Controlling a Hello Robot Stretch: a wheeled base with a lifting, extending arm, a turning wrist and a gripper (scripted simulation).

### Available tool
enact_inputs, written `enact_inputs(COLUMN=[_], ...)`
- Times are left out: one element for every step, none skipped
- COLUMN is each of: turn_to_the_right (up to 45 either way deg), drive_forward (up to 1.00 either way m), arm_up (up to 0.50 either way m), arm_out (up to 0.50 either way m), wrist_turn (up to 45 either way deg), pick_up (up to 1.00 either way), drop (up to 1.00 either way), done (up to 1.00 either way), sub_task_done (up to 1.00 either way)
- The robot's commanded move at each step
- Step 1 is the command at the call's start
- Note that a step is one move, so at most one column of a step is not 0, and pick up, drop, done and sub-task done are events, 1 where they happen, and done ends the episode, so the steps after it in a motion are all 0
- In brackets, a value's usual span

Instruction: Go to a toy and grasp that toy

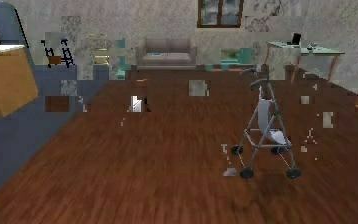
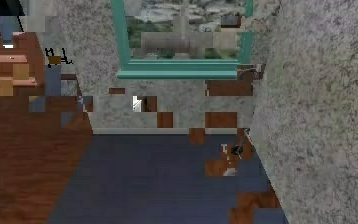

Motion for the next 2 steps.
enact_inputs(turn_to_the_right=[-3.0, 0.0], drive_forward=[0.0, 1.0], arm_up=[0.0, 0.0], arm_out=[0.0, 0.0], wrist_turn=[0.0, 0.0], pick_up=[0.0, 0.0], drop=[0.0, 0.0], done=[0.0, 0.0], sub_task_done=[0.0, 0.0])
